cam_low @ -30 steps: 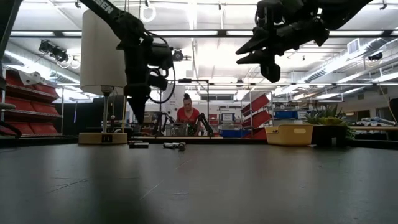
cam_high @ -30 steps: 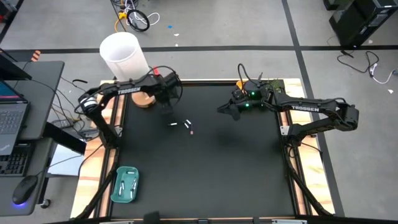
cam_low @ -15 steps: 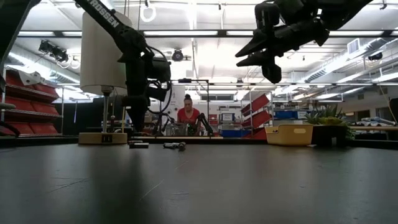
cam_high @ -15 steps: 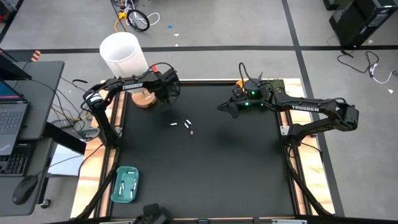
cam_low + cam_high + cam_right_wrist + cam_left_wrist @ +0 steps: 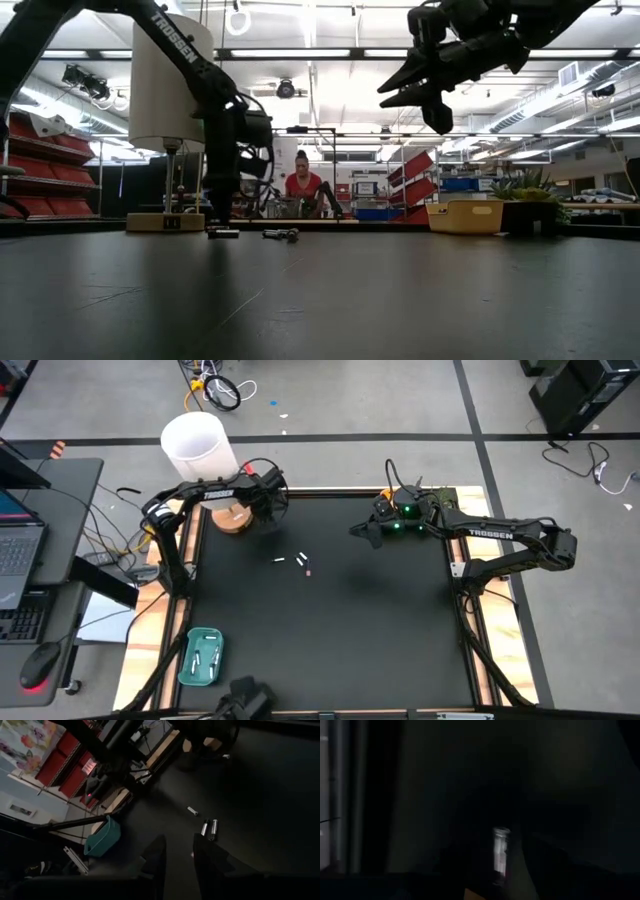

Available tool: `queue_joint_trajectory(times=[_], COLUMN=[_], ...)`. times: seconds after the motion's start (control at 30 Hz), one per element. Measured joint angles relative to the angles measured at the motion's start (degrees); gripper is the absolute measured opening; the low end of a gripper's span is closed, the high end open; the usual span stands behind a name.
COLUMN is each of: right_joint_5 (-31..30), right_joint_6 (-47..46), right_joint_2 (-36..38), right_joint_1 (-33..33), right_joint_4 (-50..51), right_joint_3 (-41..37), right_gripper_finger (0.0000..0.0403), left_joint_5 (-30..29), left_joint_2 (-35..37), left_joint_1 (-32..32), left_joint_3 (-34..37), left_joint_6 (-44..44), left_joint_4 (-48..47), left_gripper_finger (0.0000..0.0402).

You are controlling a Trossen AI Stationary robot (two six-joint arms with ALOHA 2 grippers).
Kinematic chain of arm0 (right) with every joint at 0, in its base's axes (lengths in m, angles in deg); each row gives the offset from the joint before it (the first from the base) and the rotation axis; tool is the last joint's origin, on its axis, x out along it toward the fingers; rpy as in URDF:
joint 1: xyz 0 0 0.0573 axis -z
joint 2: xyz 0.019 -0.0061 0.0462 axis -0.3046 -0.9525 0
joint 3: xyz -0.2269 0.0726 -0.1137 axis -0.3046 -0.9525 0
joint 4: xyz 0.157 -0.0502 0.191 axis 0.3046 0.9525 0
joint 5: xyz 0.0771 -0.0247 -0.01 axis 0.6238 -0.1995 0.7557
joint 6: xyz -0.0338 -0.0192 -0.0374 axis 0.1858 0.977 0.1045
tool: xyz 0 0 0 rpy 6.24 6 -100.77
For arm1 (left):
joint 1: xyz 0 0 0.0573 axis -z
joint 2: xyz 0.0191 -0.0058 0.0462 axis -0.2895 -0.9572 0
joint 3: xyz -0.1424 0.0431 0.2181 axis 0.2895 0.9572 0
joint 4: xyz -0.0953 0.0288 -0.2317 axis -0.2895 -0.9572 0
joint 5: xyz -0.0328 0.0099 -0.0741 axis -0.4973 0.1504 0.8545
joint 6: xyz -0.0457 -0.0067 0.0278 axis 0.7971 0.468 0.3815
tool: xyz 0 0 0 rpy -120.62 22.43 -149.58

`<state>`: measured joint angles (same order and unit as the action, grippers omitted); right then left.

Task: Sort batteries
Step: Put the silver battery into the blue bin

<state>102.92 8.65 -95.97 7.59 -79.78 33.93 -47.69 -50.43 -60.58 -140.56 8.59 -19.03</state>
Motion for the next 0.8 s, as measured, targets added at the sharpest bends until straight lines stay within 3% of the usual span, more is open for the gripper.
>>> queue_joint_trajectory(times=[0.43,0.8], right_joint_5=[-1.3,-1.2], right_joint_6=[-1.3,-1.3], right_joint_2=[0.0,0.0], right_joint_1=[-0.4,-0.4], right_joint_4=[-0.8,-1.0], right_joint_3=[0.0,0.0], right_gripper_finger=[0.0084,0.0084], left_joint_5=[3.6,4.4], left_joint_2=[-2.4,-2.7], left_joint_1=[-0.8,0.8], left_joint_3=[-0.2,-0.1], left_joint_6=[0.4,0.7], left_joint_4=[-4.6,-4.0], left_gripper_finger=[0.0173,0.0028])
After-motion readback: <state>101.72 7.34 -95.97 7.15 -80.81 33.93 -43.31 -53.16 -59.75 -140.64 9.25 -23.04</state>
